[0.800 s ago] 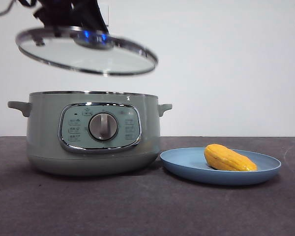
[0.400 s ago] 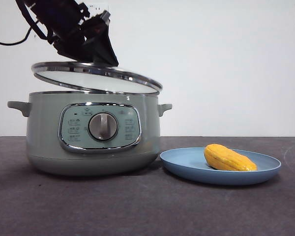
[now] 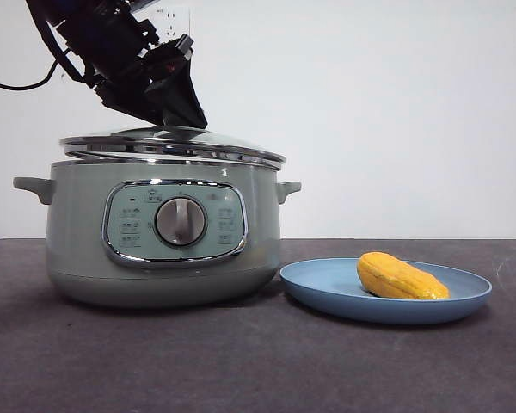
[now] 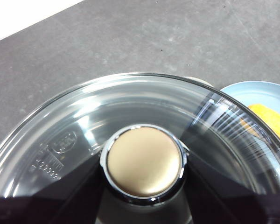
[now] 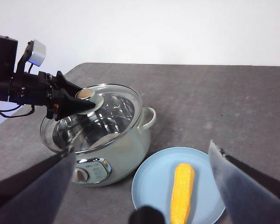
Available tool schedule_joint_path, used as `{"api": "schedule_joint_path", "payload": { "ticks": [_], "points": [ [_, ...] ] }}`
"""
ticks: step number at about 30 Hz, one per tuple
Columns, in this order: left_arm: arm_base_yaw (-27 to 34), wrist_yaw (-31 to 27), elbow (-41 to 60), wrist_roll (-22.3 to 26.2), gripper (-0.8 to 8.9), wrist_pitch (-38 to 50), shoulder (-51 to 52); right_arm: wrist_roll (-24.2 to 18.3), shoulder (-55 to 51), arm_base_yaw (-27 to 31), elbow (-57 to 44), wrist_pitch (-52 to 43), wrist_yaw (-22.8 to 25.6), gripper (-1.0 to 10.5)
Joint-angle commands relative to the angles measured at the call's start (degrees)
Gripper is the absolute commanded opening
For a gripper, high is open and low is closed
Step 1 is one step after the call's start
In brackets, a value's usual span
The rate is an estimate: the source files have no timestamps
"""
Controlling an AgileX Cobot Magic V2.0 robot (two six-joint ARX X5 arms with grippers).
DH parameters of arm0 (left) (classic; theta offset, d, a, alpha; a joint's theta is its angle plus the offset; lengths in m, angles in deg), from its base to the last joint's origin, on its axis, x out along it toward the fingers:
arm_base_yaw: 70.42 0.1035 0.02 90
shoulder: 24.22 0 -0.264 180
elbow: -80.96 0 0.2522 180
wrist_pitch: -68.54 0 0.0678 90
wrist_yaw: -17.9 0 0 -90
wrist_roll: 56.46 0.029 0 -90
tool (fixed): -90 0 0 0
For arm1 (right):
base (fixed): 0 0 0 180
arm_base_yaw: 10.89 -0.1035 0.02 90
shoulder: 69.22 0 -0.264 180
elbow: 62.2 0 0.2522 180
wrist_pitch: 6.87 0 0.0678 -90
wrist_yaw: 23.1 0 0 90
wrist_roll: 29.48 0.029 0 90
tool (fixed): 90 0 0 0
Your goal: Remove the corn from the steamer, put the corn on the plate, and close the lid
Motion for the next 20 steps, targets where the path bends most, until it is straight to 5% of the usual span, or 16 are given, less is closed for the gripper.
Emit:
{"api": "schedule_joint_path", "payload": {
  "ticks": [1,20],
  "points": [
    [1.5,-0.3,-0.7,1.1,-0.06,-0.3,-0.1,0.3,-0.2,-0.1,-0.3,-0.3,0.1,4.8],
    [3.3,3.1,-0.7,1.9,-0.07,-1.8,-0.1,-0.5,0.5,-0.1,-0.3,-0.5,0.1,4.8]
  ]
}}
